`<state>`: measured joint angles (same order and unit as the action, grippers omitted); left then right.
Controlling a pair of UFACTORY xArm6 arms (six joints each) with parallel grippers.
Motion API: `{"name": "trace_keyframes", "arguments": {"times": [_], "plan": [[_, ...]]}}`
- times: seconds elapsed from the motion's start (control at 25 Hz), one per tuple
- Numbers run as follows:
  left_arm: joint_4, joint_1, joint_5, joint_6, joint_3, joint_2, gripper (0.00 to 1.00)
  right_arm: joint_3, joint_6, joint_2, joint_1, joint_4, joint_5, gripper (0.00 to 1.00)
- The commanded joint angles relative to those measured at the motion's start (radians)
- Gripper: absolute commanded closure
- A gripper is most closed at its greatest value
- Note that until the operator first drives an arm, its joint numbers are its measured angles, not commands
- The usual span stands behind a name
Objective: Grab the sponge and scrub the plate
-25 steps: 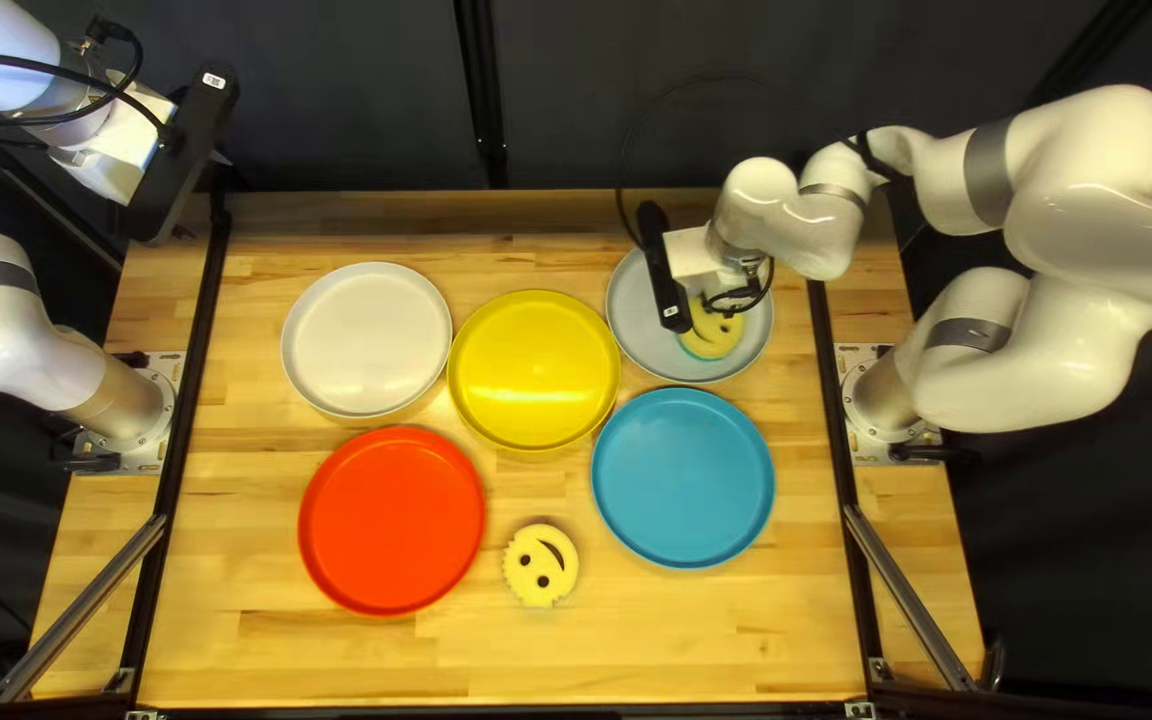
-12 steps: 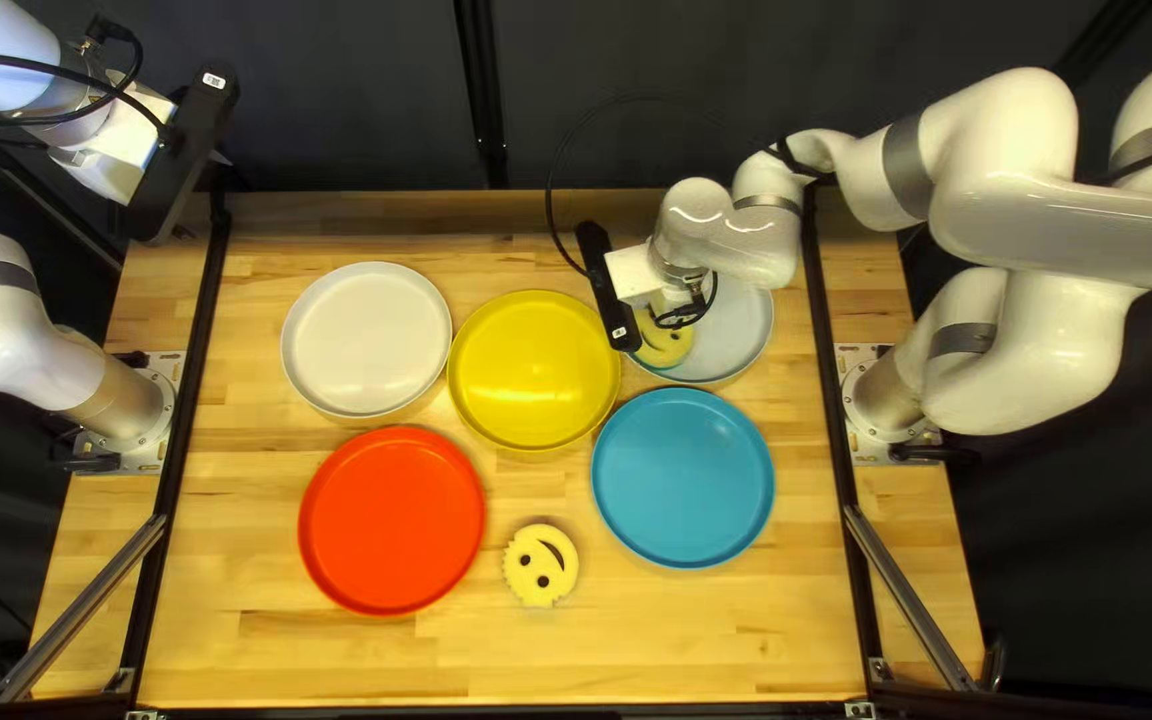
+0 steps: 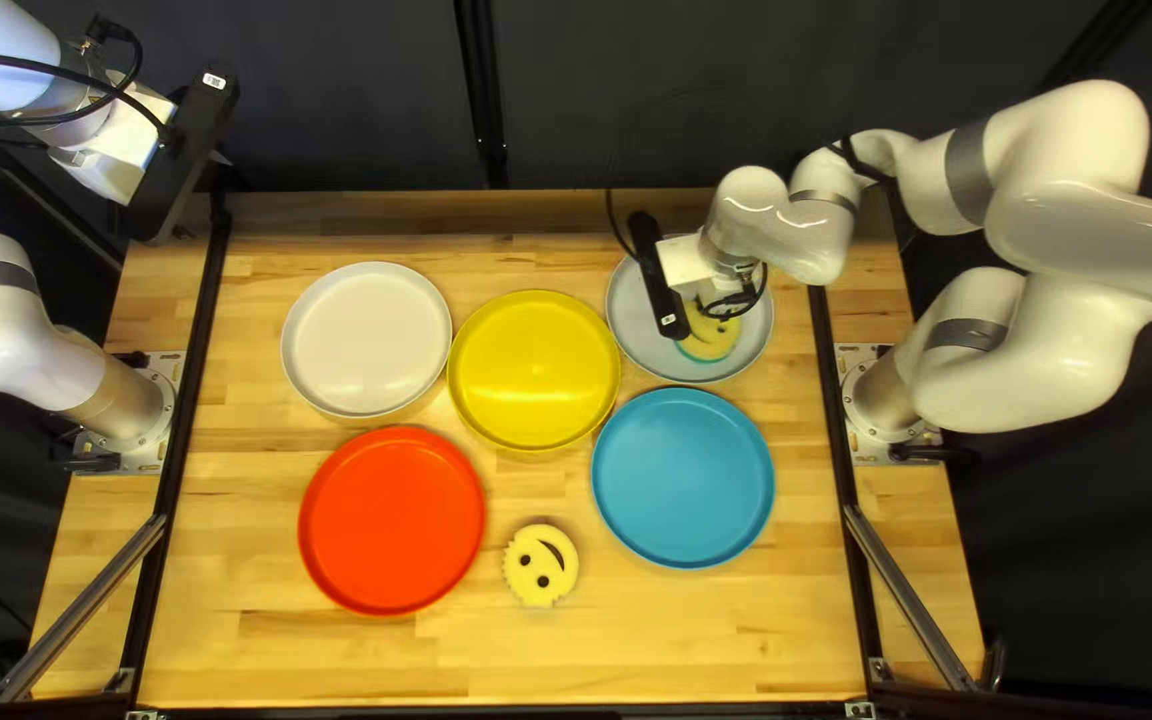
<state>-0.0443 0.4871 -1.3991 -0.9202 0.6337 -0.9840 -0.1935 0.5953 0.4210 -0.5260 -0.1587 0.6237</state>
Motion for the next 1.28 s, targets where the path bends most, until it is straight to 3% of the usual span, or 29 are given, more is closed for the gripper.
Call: {"name": "trace_keyframes", "arguments": {"times": [0.04, 0.44, 0.6, 0.76, 1.04, 1.28], "plan": [[0.000, 0.000, 0.000, 0.000, 0.000, 0.000, 0.00, -0.039, -0.027, -0.063, 0.019, -0.004, -0.025, 1.00], [0.000, 0.000, 0.000, 0.000, 0.000, 0.000, 0.00, -0.252, -0.035, -0.291, 0.071, -0.003, -0.074, 1.00], [0.000, 0.000, 0.000, 0.000, 0.000, 0.000, 0.00, -0.279, -0.026, -0.323, 0.072, -0.004, -0.086, 1.00], [0.000, 0.000, 0.000, 0.000, 0.000, 0.000, 0.00, -0.243, -0.002, -0.286, 0.050, 0.001, -0.083, 1.00], [0.000, 0.000, 0.000, 0.000, 0.000, 0.000, 0.00, -0.110, 0.060, -0.154, -0.035, 0.014, -0.058, 1.00], [0.000, 0.000, 0.000, 0.000, 0.000, 0.000, 0.00, -0.072, 0.075, -0.080, -0.076, 0.014, -0.005, 1.00]]}}
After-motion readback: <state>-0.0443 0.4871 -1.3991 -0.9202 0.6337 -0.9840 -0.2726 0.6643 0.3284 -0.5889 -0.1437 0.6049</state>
